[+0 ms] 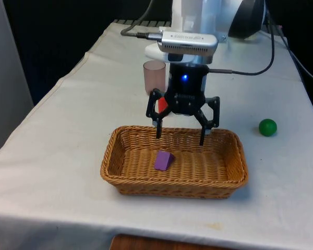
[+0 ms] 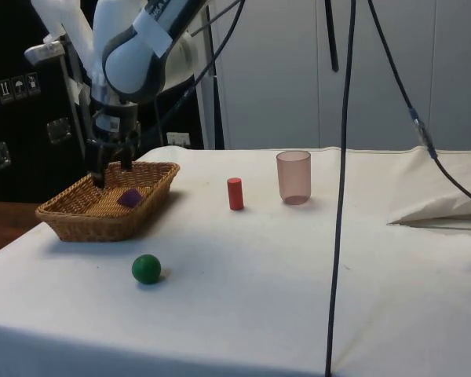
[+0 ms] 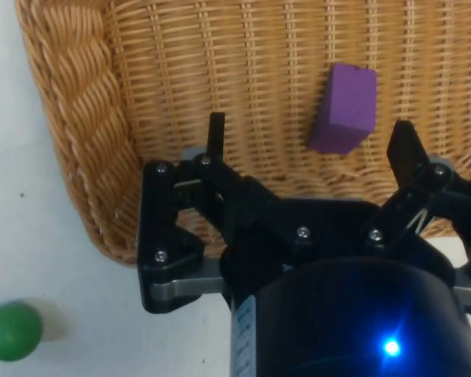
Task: Pick up the triangular block and place it into the basket.
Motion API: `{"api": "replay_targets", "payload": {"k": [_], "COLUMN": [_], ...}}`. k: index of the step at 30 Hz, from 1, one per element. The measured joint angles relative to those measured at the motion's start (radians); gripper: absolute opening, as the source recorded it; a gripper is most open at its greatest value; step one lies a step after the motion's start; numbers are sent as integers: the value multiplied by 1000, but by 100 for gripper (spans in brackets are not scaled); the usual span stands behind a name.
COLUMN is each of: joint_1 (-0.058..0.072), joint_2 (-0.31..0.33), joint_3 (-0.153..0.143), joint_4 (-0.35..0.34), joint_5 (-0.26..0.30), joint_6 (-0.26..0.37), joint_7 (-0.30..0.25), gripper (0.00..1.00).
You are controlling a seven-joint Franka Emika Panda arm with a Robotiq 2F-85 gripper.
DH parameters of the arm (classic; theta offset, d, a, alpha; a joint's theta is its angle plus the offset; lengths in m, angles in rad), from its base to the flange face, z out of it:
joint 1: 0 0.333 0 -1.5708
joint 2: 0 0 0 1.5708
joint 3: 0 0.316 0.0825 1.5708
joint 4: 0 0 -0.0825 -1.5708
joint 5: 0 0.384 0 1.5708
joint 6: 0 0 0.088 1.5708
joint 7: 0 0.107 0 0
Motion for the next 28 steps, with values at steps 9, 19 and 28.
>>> {"api": "replay_targets", "payload": {"k": [9, 19, 28], "joint_1": [5, 11, 11], "joint_2": [-55, -98, -108], "joint_3": [-3, -9, -12], "joint_4": [-41, -66, -61], "joint_5": [-6, -7, -7], "joint_6": [-12, -59, -143], "joint_7": [0, -1, -1], "gripper": [100, 100, 100]}}
